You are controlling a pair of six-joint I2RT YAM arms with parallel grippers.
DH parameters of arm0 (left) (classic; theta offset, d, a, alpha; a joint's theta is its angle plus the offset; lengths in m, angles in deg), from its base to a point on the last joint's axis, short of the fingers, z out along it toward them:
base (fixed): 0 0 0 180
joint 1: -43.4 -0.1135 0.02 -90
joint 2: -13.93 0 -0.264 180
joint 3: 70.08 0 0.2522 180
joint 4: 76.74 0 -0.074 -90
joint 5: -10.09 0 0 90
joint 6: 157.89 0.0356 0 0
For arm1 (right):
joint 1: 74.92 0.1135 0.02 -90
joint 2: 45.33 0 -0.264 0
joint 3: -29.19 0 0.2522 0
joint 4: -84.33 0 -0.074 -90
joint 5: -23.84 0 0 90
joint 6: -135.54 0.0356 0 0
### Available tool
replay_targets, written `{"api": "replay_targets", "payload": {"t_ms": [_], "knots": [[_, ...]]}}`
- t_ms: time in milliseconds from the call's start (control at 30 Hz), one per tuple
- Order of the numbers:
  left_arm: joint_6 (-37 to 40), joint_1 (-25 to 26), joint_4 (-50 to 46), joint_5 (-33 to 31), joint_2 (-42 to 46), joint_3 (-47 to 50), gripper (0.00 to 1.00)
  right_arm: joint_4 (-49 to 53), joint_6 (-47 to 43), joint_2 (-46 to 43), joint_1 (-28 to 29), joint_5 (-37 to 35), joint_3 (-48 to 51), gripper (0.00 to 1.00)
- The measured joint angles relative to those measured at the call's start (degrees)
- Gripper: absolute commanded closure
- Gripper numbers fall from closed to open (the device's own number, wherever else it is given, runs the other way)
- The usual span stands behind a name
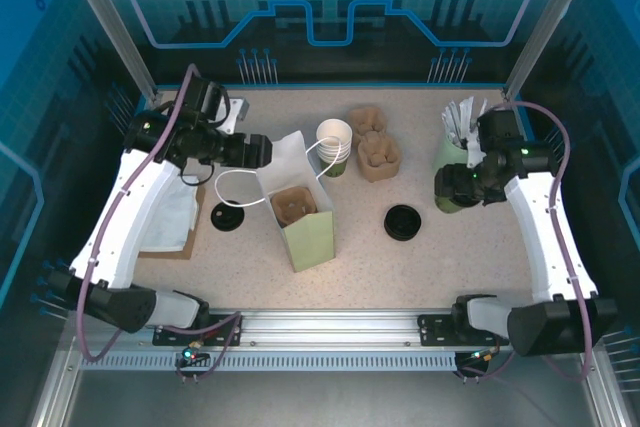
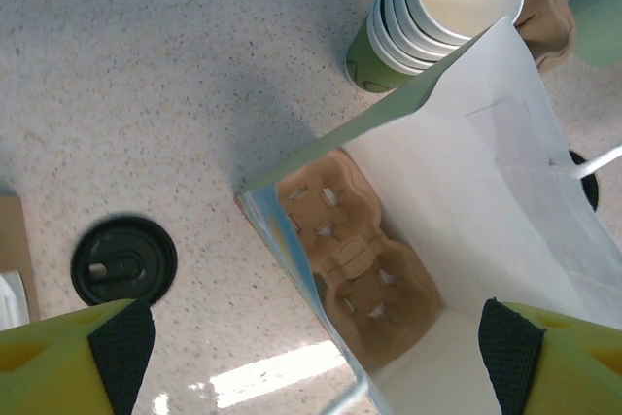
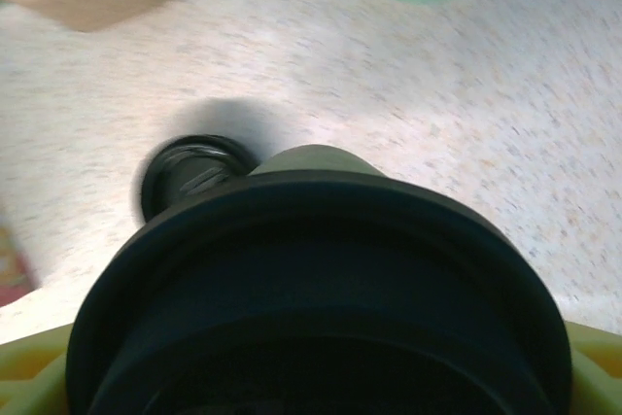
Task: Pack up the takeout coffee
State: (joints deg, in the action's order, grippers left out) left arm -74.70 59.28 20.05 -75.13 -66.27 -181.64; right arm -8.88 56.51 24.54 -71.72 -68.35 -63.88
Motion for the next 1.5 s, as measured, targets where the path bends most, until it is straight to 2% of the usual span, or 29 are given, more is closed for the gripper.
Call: {"api": "replay_targets", "payload": {"t_ms": [167,267,433,567,833,1000,1233,1500], "knots": [[6.03,0.0,0.35,0.02,-6.54,-2.64,0.1,4.39,1.7,-1.79,5.88,2.95,-7.5,0.19],[8.79,0.0,0.28,0.0,-10.38,-3.93,0.17,6.86,3.19,-1.88,8.92,4.26,-10.64,0.19],[11.21,-0.02,0.37,0.13,-14.08,-4.5,0.38,9.77,5.44,-1.51,13.62,5.7,-16.81,0.2],[11.5,-0.02,0.35,1.01,-14.32,-4.74,0.57,11.13,7.17,-0.15,17.88,5.68,-22.32,0.2],[10.29,-0.02,0.39,2.75,-14.16,-5.25,0.88,12.74,10.86,5.27,27.8,4.07,-35.6,0.22],[9.94,0.76,0.35,3.06,-14.01,-5.95,0.96,12.61,12.44,10.03,35.21,2.6,-43.65,0.22],[9.77,4.11,-0.48,2.8,-13.97,-8.59,0.96,11.5,12.85,17.68,43.45,1.51,-52.54,0.23],[8.22,5.77,-1.75,1.55,-14.56,-10.54,0.95,10.93,12.81,23.56,47.43,0.87,-56.7,0.23]]}}
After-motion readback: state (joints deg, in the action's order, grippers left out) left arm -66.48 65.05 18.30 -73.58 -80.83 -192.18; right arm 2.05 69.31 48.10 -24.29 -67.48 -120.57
